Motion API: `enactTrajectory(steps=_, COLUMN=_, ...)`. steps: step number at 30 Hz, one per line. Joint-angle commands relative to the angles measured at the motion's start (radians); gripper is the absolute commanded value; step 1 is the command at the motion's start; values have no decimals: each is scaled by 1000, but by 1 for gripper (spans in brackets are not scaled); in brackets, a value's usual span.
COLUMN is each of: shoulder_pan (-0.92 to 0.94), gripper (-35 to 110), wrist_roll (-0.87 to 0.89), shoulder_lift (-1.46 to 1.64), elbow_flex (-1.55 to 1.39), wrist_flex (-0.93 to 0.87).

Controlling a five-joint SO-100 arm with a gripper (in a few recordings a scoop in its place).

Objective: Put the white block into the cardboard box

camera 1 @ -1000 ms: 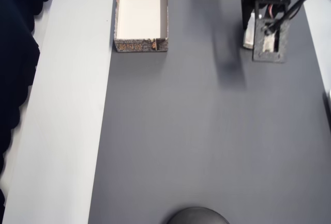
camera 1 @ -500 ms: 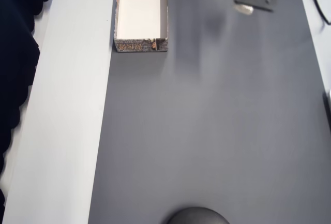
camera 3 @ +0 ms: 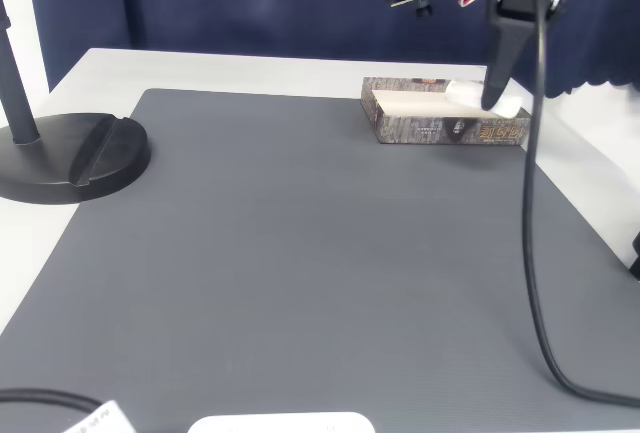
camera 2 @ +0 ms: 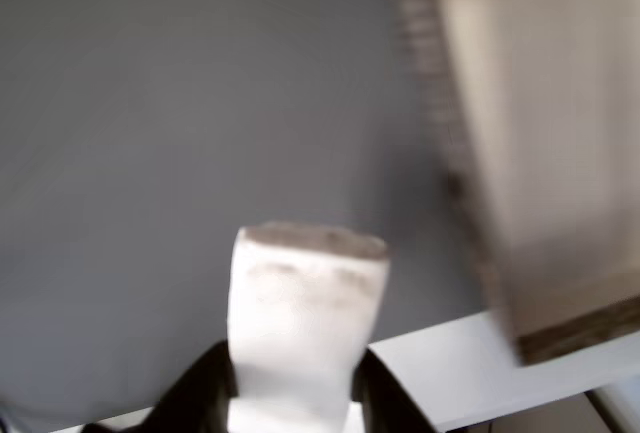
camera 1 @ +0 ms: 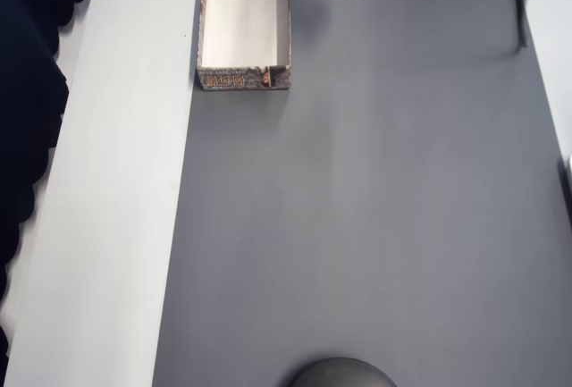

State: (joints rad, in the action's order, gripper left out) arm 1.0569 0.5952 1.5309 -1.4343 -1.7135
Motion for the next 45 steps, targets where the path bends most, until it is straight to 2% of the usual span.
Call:
enactTrajectory(steps=1, shoulder_pan=103, gripper=-2, wrist_roll=69, shoulder_lift=-69, elbow_flex=184, wrist_flex=23)
enactTrajectory(steps=9, shoulder_pan=196, gripper=-2, wrist_roll=141, shoulder_lift=-288, elbow_flex=417, wrist_flex=32)
enactTrajectory(steps=22, shoulder_pan=229, gripper=-2, wrist_roll=195, shoulder_lift=-676, elbow_flex=868, wrist_flex=26)
enactTrajectory(steps=30, shoulder_pan=225, gripper=-2, wrist_roll=232, shoulder_lift=-710, elbow_flex=902, wrist_flex=26)
enactTrajectory(steps=32, shoulder_pan=216, gripper=-2, wrist_roll=285, shoulder_lift=-707, elbow_flex=905, wrist_flex=26)
enactTrajectory(steps=36, shoulder_pan=204, gripper=-2, wrist_roll=574, shoulder_lift=-701, elbow_flex=908, wrist_flex=26)
enactTrajectory(steps=38, shoulder_pan=204, gripper=-2, wrist_roll=664, shoulder_lift=-698, elbow_flex=902, wrist_flex=26)
enactTrajectory(steps=45, shoulder_pan=218, gripper=-2, wrist_roll=765, shoulder_lift=-703, elbow_flex=904, wrist_flex=32)
